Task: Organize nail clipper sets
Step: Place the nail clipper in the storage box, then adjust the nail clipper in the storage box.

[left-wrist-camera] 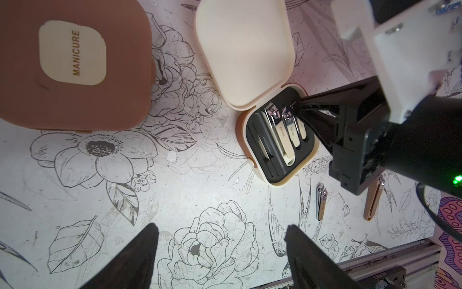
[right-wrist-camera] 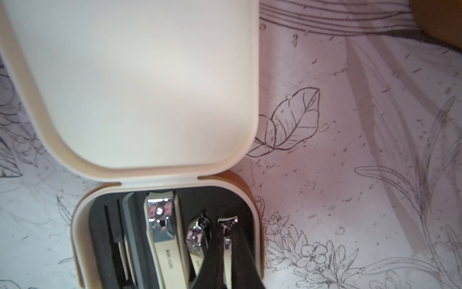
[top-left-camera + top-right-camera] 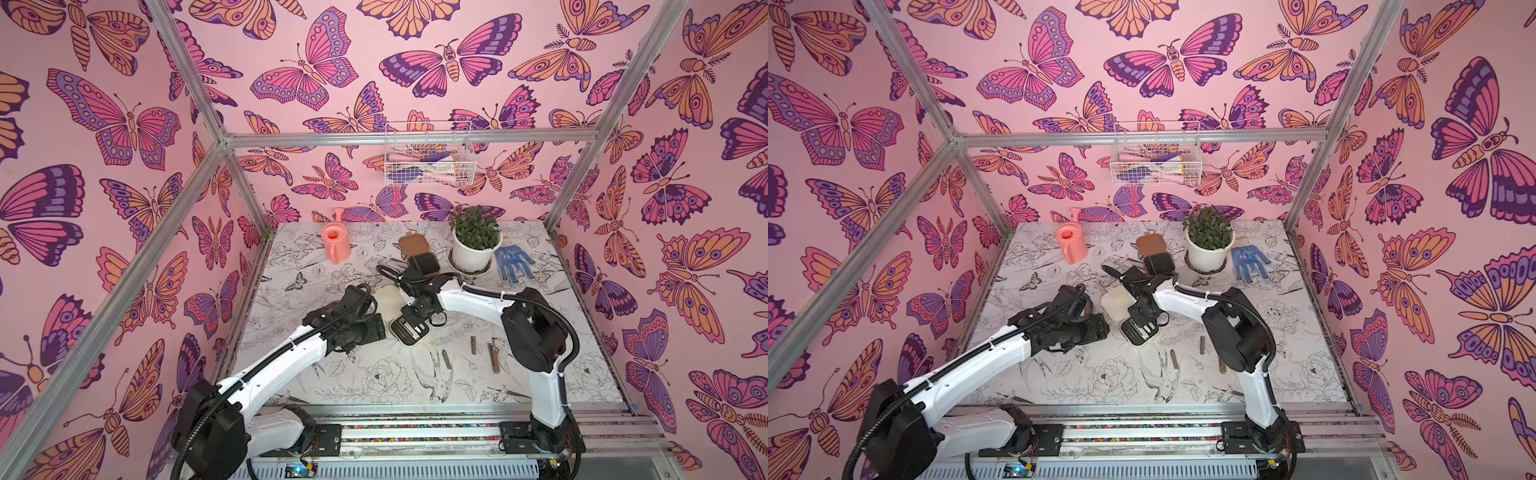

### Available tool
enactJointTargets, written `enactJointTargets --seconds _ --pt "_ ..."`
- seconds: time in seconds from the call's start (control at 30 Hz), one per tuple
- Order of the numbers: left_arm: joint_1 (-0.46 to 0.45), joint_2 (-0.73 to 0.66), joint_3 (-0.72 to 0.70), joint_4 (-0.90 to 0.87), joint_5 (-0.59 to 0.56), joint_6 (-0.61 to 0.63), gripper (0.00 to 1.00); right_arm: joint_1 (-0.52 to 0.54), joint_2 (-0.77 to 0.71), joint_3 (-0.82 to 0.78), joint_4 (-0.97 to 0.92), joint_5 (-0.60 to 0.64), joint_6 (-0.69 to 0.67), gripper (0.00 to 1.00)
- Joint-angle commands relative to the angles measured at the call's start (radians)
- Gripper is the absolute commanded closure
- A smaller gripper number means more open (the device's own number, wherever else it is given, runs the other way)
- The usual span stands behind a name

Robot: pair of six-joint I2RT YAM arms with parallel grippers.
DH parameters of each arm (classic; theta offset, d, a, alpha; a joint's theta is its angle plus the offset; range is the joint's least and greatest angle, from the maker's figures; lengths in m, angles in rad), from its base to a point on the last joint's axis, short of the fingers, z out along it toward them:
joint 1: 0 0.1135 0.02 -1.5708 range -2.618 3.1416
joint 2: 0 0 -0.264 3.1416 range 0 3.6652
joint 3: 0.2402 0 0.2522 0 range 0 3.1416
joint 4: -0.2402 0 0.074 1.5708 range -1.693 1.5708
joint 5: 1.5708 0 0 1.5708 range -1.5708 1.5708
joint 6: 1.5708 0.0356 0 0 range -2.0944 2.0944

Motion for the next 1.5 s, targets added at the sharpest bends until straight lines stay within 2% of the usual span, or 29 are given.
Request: enactJointTargets --seconds 0.0,0.2,0.57,0.93,1.47 --pt "0.006 0.004 -0.005 -0.013 0.01 0.006 0.18 0.005 0.028 -0.021 -0.072 0.009 0.015 0.9" --pt "0.006 -0.011 -0.011 -0.014 0.007 0.006 0.18 0.006 -0.035 0.039 -0.102 0.0 0.015 0.87" --pt "0.006 -0.009 -0.013 -0.012 0.002 0.004 0.18 0.022 -0.091 0.019 -0.102 -0.044 0.028 0.86" --pt "0.006 -0.005 -0.012 -0.013 0.003 0.006 0.18 0.025 -0.024 0.064 -0.105 -0.072 0.025 0.87" --pt "0.011 0.0 -0.005 -0.012 0.005 0.012 0.18 0.026 0.04 0.09 -0.107 -0.04 0.02 0.88"
